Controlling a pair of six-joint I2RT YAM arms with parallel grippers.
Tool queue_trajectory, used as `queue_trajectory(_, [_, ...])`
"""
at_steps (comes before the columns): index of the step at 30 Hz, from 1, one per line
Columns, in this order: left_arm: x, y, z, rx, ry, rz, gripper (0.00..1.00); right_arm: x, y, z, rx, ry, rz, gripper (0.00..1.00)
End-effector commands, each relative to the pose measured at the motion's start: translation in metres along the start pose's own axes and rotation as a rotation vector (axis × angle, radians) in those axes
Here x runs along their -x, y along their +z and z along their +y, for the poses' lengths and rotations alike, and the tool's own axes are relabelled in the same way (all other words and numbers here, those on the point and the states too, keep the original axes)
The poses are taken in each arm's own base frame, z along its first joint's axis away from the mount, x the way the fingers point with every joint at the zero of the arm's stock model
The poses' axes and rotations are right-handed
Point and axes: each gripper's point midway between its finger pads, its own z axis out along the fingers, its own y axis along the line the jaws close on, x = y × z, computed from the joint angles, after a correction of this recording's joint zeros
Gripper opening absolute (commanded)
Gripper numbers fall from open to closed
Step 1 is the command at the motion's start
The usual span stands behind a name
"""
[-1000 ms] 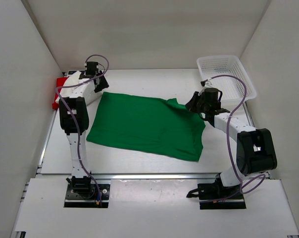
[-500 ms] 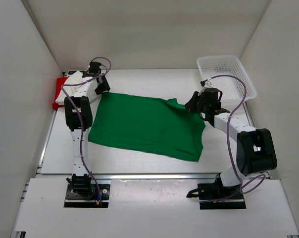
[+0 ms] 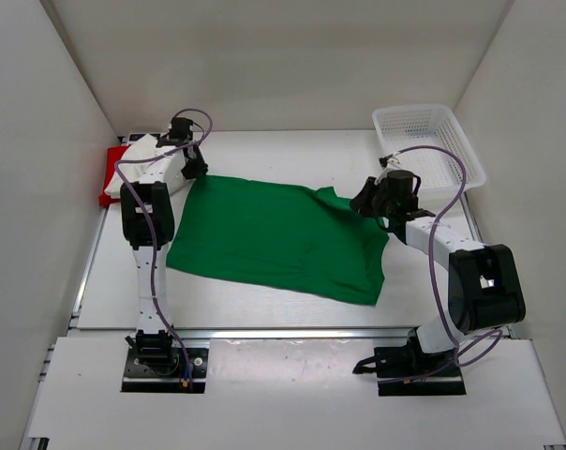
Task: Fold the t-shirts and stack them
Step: Grap the side of the flattened tshirt furthest away from the robot with both arms
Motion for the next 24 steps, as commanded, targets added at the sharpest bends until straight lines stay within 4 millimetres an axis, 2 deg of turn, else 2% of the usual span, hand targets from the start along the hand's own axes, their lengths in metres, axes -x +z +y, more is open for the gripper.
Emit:
queue_trajectory(1, [0.023, -0.015, -0.006, -0.007, 0.007, -0.059, 0.37, 0.03, -0.009, 0.016, 0.052, -0.012, -0.1, 0.0])
queue_trajectory(5, [0.024, -0.011, -0.005, -0.005, 0.006, -0.047, 0.33, 0.029, -0.01, 0.016, 0.051, -0.019, -0.1, 0.0])
queue_trajectory(9, [0.022, -0.008, -0.005, -0.006, 0.001, -0.048, 0.14, 0.027, -0.009, 0.017, 0.05, -0.019, -0.096, 0.0])
queue_trajectory(11, [0.02, -0.015, -0.008, -0.018, 0.0, -0.05, 0.02, 0.023, -0.012, 0.017, 0.045, -0.01, -0.095, 0.0])
queue_trajectory(12, [0.022, -0.016, -0.008, -0.025, 0.001, -0.062, 0.01, 0.026, -0.014, 0.019, 0.054, -0.018, -0.101, 0.0])
queue_trajectory(14, [0.028, -0.033, -0.016, -0.063, 0.007, -0.104, 0.0, 0.021, -0.017, 0.018, 0.052, -0.006, -0.1, 0.0])
queue_trajectory(15, [0.018, -0.027, -0.014, -0.061, 0.002, -0.095, 0.0, 0.022, -0.019, 0.017, 0.051, 0.002, -0.102, 0.0])
queue_trajectory(17, [0.026, -0.051, -0.023, -0.118, -0.02, -0.14, 0.0, 0.017, -0.025, 0.018, 0.042, -0.001, -0.099, 0.0])
queue_trajectory(19, [0.02, -0.059, -0.021, -0.154, -0.058, -0.157, 0.0, 0.012, -0.033, 0.019, 0.037, 0.002, -0.096, 0.0])
queue_trajectory(20, [0.023, -0.071, -0.027, -0.185, -0.064, -0.172, 0.0, 0.008, -0.034, 0.02, 0.035, -0.003, -0.086, 0.0])
queue_trajectory(21, [0.018, -0.071, -0.02, -0.19, -0.086, -0.169, 0.0, 0.008, -0.04, 0.024, 0.041, -0.003, -0.091, 0.0])
queue_trajectory(24, [0.016, -0.101, -0.025, -0.248, -0.097, -0.202, 0.0, -0.001, -0.055, 0.023, 0.03, -0.008, -0.094, 0.0])
